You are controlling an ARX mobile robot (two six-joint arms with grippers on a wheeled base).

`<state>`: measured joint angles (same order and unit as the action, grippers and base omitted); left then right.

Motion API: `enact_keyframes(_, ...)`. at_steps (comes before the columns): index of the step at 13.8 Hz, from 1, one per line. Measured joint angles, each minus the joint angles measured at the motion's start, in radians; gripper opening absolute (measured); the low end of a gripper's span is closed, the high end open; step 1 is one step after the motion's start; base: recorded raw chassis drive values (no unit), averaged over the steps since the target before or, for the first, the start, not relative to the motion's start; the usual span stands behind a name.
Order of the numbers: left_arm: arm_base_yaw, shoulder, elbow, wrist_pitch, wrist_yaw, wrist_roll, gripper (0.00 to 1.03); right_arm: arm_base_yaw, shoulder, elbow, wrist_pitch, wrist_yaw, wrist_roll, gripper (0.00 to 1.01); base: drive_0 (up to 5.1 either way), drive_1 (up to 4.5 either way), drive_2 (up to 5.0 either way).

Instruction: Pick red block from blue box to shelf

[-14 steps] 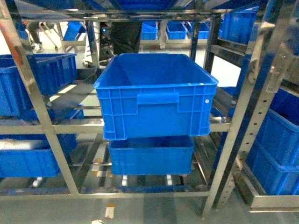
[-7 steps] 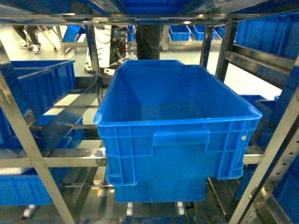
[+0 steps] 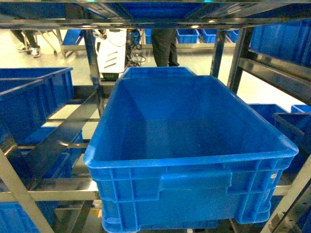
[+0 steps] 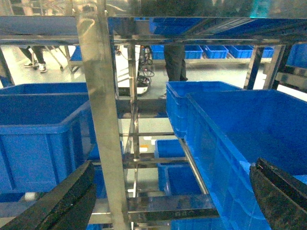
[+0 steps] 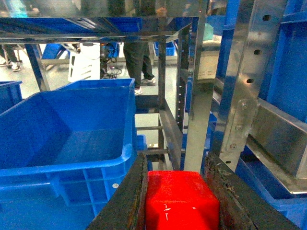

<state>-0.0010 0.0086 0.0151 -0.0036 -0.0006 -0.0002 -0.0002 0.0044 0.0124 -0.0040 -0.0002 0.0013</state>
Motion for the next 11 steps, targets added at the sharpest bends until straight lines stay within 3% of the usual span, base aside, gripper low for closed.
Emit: enact_keyframes(11, 0.000, 0.000, 0.000, 0.000, 0.000, 0.000, 0.98, 0.000, 0.000, 0.000, 0.000, 0.000, 0.000, 0.29, 0.0, 0.00, 0.0)
